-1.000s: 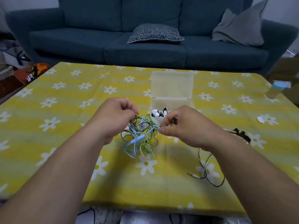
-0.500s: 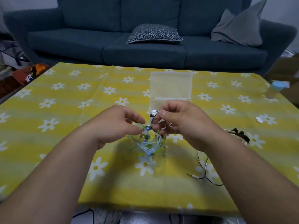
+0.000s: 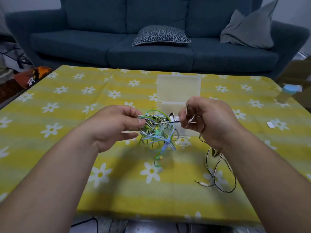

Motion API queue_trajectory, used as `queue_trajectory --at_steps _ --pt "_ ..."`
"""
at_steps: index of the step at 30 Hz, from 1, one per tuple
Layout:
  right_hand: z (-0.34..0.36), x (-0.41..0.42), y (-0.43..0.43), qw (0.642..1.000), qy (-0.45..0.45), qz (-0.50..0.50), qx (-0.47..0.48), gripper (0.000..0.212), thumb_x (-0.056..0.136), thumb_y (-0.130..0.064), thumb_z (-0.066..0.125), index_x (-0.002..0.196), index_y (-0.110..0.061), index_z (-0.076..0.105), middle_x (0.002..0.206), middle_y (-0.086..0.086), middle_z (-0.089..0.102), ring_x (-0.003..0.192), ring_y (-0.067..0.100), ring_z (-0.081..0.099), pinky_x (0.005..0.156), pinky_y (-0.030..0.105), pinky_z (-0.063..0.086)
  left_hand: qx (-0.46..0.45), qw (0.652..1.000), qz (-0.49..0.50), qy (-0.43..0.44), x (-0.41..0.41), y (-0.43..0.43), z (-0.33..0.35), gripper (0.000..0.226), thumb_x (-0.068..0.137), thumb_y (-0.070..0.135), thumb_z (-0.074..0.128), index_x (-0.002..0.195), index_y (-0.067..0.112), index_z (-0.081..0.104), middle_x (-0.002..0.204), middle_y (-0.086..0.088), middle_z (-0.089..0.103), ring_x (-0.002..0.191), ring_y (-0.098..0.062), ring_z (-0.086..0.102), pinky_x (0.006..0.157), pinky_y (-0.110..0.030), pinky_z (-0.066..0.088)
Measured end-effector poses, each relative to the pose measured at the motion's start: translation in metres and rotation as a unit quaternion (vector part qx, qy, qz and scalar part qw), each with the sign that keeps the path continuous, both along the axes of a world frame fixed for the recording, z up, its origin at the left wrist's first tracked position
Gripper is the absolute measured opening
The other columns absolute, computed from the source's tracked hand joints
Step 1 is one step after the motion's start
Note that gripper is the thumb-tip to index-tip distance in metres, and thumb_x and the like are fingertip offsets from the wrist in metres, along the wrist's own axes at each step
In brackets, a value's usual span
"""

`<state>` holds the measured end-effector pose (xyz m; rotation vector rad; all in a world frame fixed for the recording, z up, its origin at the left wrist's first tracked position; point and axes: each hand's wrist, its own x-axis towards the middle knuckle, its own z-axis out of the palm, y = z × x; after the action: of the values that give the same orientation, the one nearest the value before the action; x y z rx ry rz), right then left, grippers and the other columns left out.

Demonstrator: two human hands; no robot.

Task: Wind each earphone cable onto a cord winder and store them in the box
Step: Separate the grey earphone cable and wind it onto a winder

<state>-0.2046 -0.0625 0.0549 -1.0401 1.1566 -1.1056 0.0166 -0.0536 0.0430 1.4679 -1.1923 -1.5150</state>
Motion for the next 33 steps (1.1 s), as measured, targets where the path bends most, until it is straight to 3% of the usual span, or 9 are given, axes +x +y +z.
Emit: queue_trajectory --at_steps 6,9,11,15,18,22,26,28,33 --pt "-0.012 0.011 0.008 0.965 0.224 0.103 -0.091 0.023 0.084 -0.008 0.072 0.078 -0.014 0.05 0.052 -0.005 0.049 0.054 0.017 0.042 0.059 0.03 0.037 0.0 0.999 -0.006 0.033 -0.011 0.004 -0.004 0.011 0.085 0.011 0.068 0.094 0.012 0.061 0.08 -0.01 0.057 0.062 -0.014 0.052 0.058 -0.024 0.05" --pt "-0.017 0.015 0.011 0.936 0.301 0.136 -0.12 0.025 0.081 -0.016 0.079 0.095 -0.018 0.058 0.059 -0.003 0.05 0.054 0.014 0.043 0.05 0.025 0.034 -0.038 0.998 0.044 0.025 -0.02 0.004 -0.003 0.01 0.086 0.011 0.069 0.089 0.015 0.061 0.064 0.001 0.06 0.046 -0.006 0.05 0.046 -0.02 0.044" --pt "-0.021 0.019 0.01 0.917 0.349 0.131 -0.144 0.018 0.08 -0.022 0.08 0.09 -0.02 0.066 0.06 -0.005 0.052 0.052 0.011 0.045 0.053 0.026 0.037 -0.065 0.995 0.071 0.013 -0.023 0.004 -0.004 0.01 0.085 0.013 0.071 0.083 0.015 0.062 0.058 0.005 0.061 0.04 -0.003 0.047 0.04 -0.016 0.04" --pt "-0.025 0.023 0.009 0.886 0.424 0.123 -0.142 0.016 0.08 -0.03 0.079 0.074 -0.018 0.071 0.058 -0.007 0.053 0.05 0.009 0.044 0.052 0.025 0.036 -0.099 0.99 0.1 0.001 -0.027 0.004 -0.007 0.009 0.085 0.008 0.071 0.081 0.01 0.064 0.052 0.004 0.058 0.037 -0.005 0.046 0.04 -0.014 0.038" --pt "-0.023 0.023 0.01 0.859 0.476 0.118 -0.146 0.016 0.082 -0.03 0.077 0.073 -0.018 0.072 0.057 -0.008 0.054 0.049 0.004 0.045 0.047 0.017 0.032 -0.127 0.983 0.131 -0.022 -0.028 0.002 -0.01 0.004 0.082 0.006 0.075 0.08 0.008 0.072 0.062 -0.004 0.06 0.041 -0.006 0.05 0.047 -0.02 0.043" --pt "-0.02 0.023 0.011 0.843 0.5 0.103 -0.17 0.018 0.086 -0.027 0.071 0.072 -0.016 0.07 0.056 -0.008 0.054 0.05 0.002 0.046 0.045 0.012 0.033 -0.145 0.973 0.17 -0.055 -0.025 -0.001 -0.012 0.005 0.077 0.008 0.08 0.075 0.008 0.075 0.072 -0.012 0.068 0.069 -0.015 0.062 0.065 -0.029 0.05" --pt "-0.017 0.022 0.01 0.854 0.482 0.106 -0.166 0.027 0.087 -0.024 0.069 0.063 -0.014 0.061 0.063 -0.001 0.057 0.059 0.013 0.051 0.055 0.024 0.039 -0.173 0.962 0.172 -0.122 -0.021 -0.004 -0.013 0.014 0.086 0.01 0.072 0.073 0.012 0.071 0.069 -0.004 0.068 0.061 -0.008 0.057 0.065 -0.025 0.045" --pt "-0.017 0.02 0.008 0.854 0.485 0.108 -0.155 0.028 0.085 -0.019 0.068 0.059 -0.012 0.057 0.07 0.007 0.061 0.068 0.023 0.055 0.061 0.031 0.043 -0.146 0.968 0.185 -0.089 -0.021 -0.004 -0.013 0.021 0.095 0.012 0.062 0.074 0.013 0.065 0.068 -0.004 0.066 0.056 -0.008 0.057 0.065 -0.027 0.047" --pt "-0.013 0.012 0.008 0.855 0.492 0.129 -0.099 0.035 0.083 -0.013 0.067 0.052 -0.017 0.051 0.054 -0.005 0.047 0.055 0.015 0.043 0.054 0.026 0.035 -0.041 0.951 0.302 0.059 -0.018 -0.008 -0.012 0.022 0.102 0.011 0.049 0.08 0.013 0.054 0.076 -0.006 0.061 0.061 -0.017 0.06 0.062 -0.029 0.05"
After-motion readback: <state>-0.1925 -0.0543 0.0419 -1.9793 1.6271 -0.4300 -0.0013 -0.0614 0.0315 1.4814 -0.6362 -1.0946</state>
